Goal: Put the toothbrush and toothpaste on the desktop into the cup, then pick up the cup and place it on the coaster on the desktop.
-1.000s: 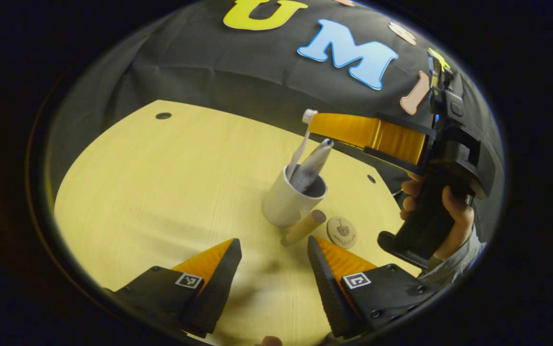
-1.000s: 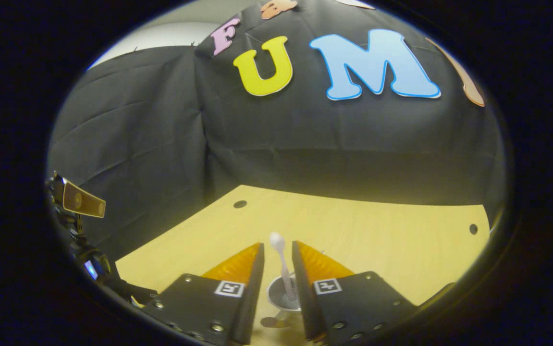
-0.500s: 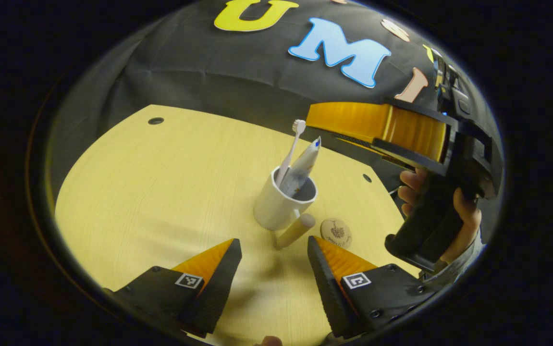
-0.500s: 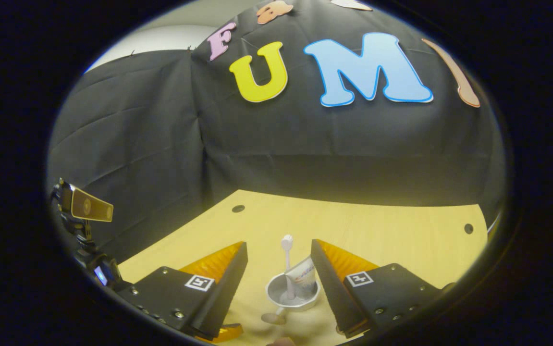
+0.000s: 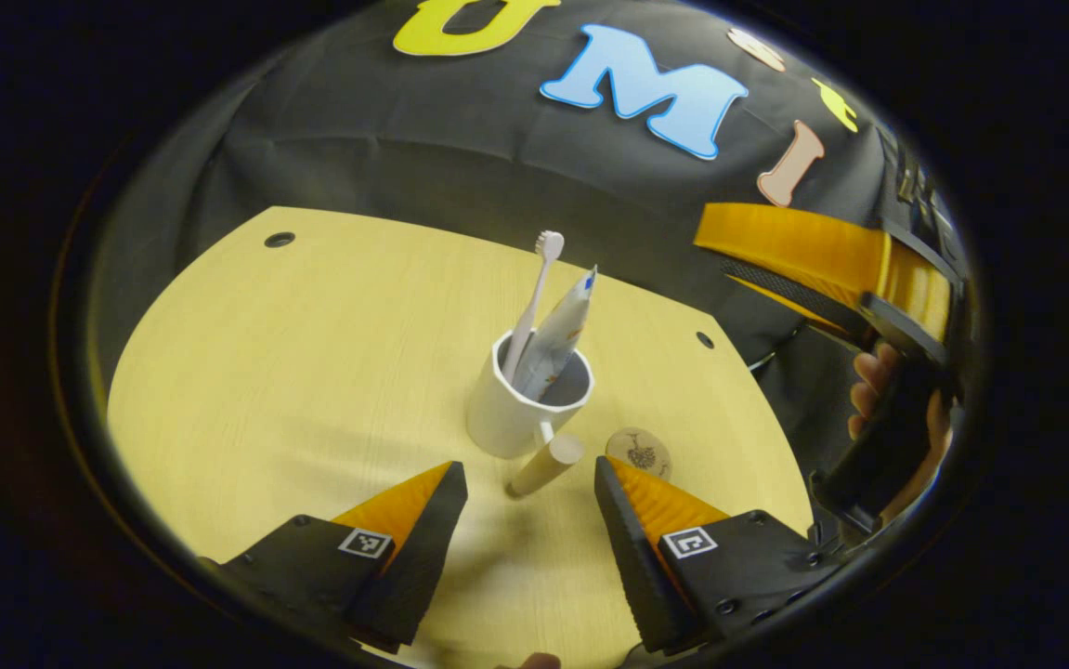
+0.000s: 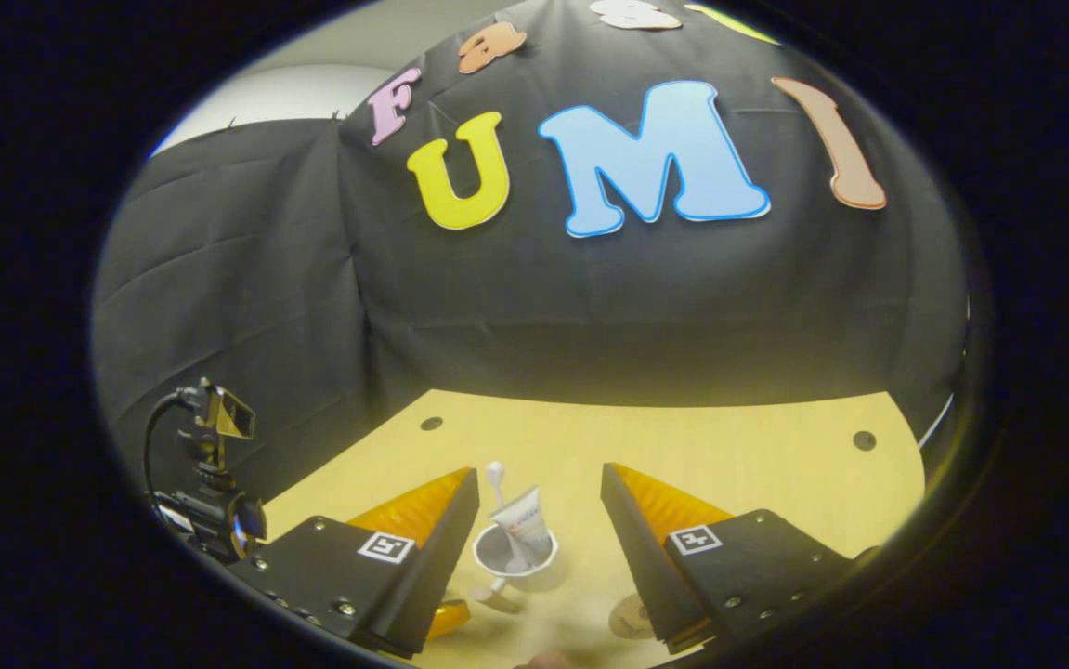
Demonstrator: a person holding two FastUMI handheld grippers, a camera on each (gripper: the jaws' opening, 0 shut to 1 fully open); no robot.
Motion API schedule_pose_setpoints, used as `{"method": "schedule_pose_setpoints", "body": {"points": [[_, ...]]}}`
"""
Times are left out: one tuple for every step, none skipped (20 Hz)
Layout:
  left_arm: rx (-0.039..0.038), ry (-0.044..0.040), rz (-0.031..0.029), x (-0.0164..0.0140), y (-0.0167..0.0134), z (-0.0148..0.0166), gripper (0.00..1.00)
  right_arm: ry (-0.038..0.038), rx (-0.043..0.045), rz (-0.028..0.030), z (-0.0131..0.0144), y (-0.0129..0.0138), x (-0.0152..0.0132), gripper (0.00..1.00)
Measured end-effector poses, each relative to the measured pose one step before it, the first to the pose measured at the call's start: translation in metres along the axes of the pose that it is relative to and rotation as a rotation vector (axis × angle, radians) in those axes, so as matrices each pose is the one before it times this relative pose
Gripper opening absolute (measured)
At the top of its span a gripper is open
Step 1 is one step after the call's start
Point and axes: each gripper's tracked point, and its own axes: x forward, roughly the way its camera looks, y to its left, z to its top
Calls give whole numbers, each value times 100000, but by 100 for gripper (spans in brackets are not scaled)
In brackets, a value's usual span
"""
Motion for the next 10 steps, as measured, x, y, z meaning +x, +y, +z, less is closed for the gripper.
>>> {"method": "schedule_pose_setpoints", "body": {"points": [[330, 635, 220, 28, -77, -69, 90, -203, 837, -1017, 25, -475, -672, 84], [421, 591, 219, 177, -92, 31, 90, -156, 998, -975, 127, -474, -644, 84], [597, 600, 399, 239, -39, -118, 90, -404, 1070, -696, 64, -565, -706, 84], [741, 682, 556, 261, -118, -6, 90, -392, 1149, -956, 155, -496, -592, 84], [491, 421, 123, 224, -141, -87, 90, -654, 1066, -800, 94, -566, -537, 84], [4, 996, 116, 406, -226, 7, 90, -599, 727, -1151, 202, -599, -485, 84], [-165, 1220, -150, 228, -108, -248, 85, -289, 570, -1538, 73, -781, -459, 84], [-528, 805, -219, 253, -177, -31, 85, 90, 469, -1410, 28, -569, -374, 84], [-661, 705, 273, 249, -63, -115, 85, 136, 138, -1184, -57, -527, -420, 84], [-702, 537, 812, 273, -8, 63, 85, 396, -137, -1222, -93, -480, -457, 84]]}}
